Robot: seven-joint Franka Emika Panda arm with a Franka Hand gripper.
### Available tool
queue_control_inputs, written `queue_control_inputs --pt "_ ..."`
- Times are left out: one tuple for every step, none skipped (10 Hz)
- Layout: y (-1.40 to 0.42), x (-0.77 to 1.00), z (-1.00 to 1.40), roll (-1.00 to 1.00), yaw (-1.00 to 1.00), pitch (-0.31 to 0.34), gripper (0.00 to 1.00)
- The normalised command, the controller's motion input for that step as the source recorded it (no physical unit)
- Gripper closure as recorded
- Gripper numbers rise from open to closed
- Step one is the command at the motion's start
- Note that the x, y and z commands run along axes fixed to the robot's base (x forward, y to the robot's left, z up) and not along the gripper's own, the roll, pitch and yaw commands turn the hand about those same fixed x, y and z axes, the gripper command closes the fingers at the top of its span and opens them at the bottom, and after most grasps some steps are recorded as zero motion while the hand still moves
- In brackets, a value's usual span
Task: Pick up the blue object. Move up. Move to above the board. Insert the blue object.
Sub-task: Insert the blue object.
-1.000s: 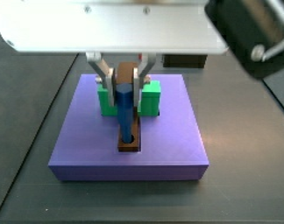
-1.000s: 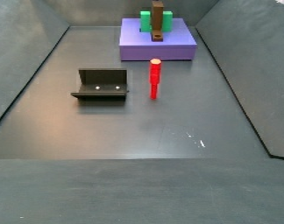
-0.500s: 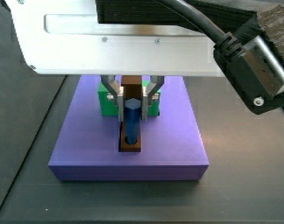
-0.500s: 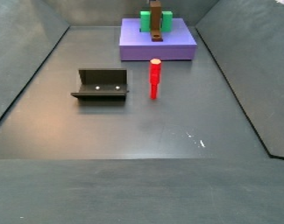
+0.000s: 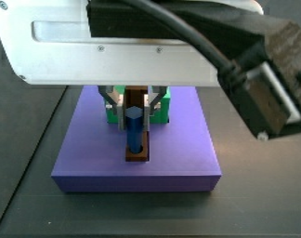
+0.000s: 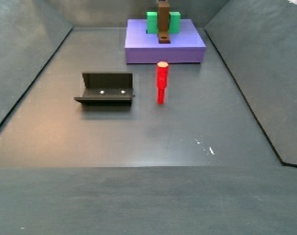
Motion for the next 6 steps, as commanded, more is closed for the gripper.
queue_control_inputs --pt "0.00 0.29 -0.46 0.10 0.00 0.106 1.00" --pt "0.00 0.40 -0.58 0.00 0.00 0.040 1.00" --pt "0.00 0.33 -0.71 -0.01 0.00 0.000 1.00" --pt "0.00 0.07 -0.76 -0.02 0.00 0.000 1.00" --pt "0.00 0.03 -0.18 0.02 0.00 0.023 1.00" --pt "0.00 0.00 0.00 0.00 0.00 0.000 1.00"
